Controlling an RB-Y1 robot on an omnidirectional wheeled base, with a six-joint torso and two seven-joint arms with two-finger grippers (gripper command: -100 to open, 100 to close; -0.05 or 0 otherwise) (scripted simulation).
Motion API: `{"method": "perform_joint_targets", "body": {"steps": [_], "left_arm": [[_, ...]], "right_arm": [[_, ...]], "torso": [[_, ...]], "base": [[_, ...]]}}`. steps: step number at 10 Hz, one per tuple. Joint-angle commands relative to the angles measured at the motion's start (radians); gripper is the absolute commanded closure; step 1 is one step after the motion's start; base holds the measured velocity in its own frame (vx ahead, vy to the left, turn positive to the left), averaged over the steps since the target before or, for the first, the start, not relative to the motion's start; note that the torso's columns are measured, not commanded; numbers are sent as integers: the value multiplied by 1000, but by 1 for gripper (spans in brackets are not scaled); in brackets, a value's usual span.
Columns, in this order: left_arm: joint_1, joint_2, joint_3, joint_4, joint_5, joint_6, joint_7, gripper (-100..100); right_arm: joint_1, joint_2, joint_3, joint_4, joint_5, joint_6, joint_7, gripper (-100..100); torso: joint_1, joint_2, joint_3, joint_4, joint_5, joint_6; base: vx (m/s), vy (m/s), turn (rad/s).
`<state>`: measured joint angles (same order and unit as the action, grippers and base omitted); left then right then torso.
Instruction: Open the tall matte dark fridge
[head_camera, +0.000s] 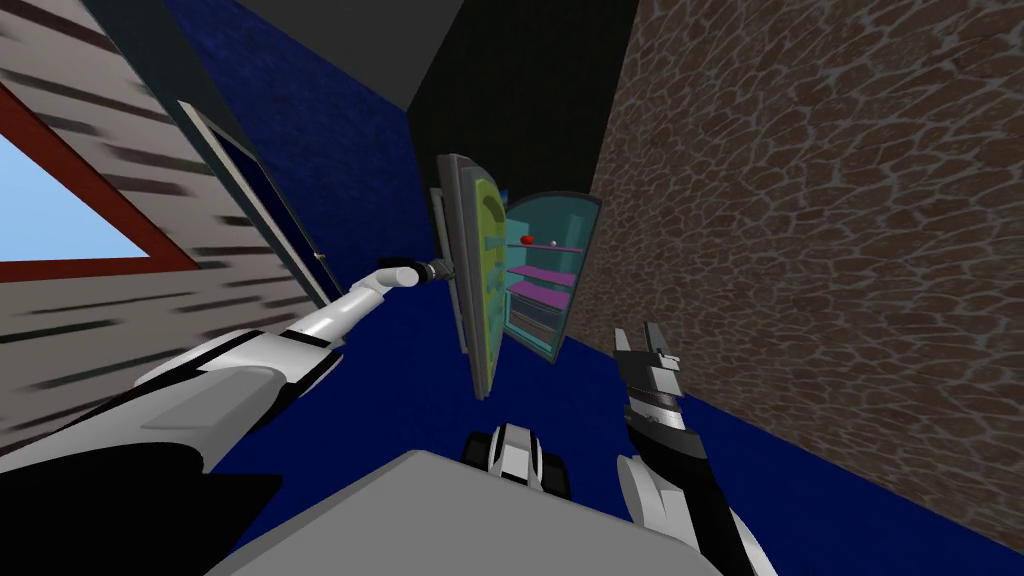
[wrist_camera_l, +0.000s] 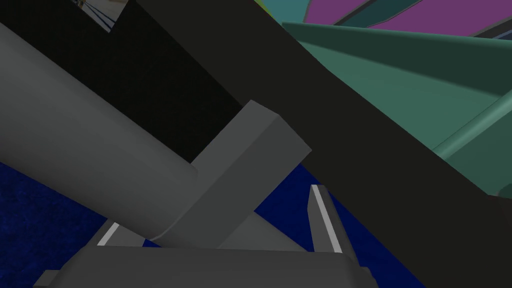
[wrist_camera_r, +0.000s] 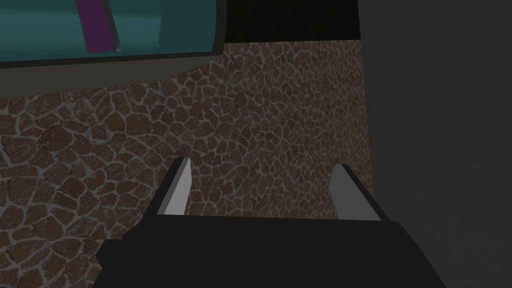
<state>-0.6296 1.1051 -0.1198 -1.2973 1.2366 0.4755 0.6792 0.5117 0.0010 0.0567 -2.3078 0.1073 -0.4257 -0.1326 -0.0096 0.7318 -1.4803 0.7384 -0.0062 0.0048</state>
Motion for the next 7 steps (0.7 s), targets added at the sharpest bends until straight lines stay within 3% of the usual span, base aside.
{"method": "perform_joint_targets", "body": {"steps": [1,2,3,5,7], "left_arm": [[0,1,-19,-55,34,-1,-19,100],[0,1,-19,-55,34,-1,-19,100],[-22,14,-17,-5,31,7,-10,-100],[-32,24,-15,11,26,13,-3,-100],[-61,53,-9,60,10,29,19,-100]], "right_arm": [[0,0,0,0,0,0,0,0],[0,0,0,0,0,0,0,0],[0,0,0,0,0,0,0,0],[0,0,0,0,0,0,0,0],[0,1,1,0,0,0,0,0]], "torso": [[0,0,0,-1,0,2],[5,2,0,-1,0,3],[3,2,1,0,1,-2],[-7,4,3,-1,0,1],[0,6,3,2,0,0]], "base": [[-45,350,-73],[-30,323,-78],[-55,168,-245],[-85,10,-157],[-78,-9,-177]]}}
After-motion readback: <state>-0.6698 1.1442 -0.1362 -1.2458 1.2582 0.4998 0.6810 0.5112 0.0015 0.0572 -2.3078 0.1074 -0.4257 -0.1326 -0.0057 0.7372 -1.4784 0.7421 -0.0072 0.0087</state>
